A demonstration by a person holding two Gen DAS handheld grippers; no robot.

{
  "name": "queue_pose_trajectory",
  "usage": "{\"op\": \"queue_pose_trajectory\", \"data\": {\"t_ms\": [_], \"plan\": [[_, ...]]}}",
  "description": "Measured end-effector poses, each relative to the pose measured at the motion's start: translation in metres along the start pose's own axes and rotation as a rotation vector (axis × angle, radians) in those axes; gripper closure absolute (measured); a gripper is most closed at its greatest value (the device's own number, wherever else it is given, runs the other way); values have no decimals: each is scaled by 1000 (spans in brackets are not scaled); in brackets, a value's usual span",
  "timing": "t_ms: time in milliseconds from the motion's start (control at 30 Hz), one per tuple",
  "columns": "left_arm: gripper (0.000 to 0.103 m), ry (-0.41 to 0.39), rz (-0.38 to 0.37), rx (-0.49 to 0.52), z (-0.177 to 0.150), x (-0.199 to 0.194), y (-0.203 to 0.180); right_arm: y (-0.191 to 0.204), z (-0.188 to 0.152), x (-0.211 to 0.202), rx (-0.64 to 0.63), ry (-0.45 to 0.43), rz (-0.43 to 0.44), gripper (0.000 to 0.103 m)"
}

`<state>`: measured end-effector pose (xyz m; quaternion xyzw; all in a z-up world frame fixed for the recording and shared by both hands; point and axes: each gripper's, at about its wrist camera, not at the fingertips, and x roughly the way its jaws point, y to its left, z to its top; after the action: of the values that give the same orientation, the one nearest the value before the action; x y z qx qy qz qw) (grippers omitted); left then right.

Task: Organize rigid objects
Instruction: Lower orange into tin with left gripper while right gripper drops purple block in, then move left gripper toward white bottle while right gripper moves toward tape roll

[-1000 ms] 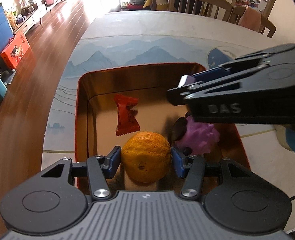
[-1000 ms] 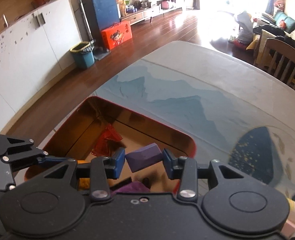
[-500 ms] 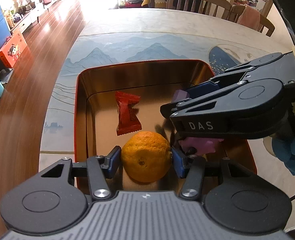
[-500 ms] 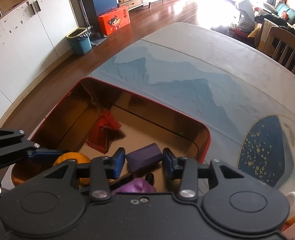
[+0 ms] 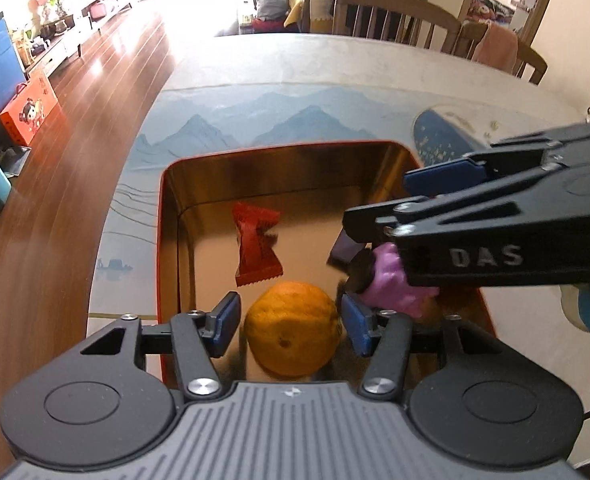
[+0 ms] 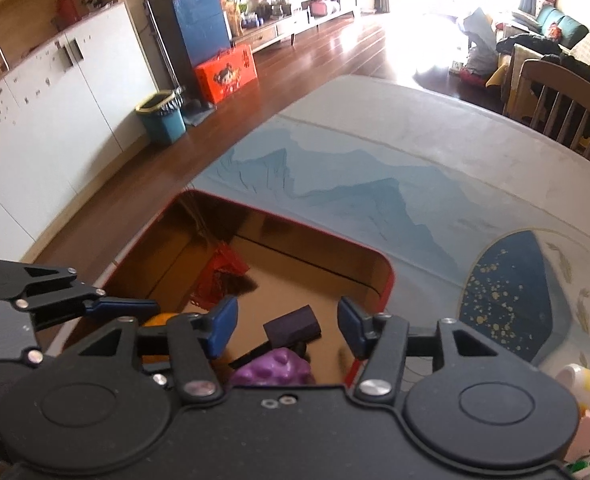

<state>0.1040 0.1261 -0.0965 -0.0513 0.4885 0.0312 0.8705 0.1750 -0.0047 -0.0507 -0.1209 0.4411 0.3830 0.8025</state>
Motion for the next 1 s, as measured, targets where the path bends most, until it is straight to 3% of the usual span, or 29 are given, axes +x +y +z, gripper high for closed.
{"op": "queue_pose_trajectory", "data": {"t_ms": [367, 500, 833, 1000], "plan": [[43, -55, 3, -17, 3, -23, -15, -20, -18, -55, 68, -114, -6, 37], [38, -86, -12, -16, 5, -33, -30, -38, -33, -75, 113, -145, -18, 33], [38, -123, -55, 47, 12, -38, -92, -89, -77, -117, 204, -193, -102, 16], [32, -122, -72, 66, 13, -34, -125, -123, -106, -138, 251, -202, -157, 10]]}}
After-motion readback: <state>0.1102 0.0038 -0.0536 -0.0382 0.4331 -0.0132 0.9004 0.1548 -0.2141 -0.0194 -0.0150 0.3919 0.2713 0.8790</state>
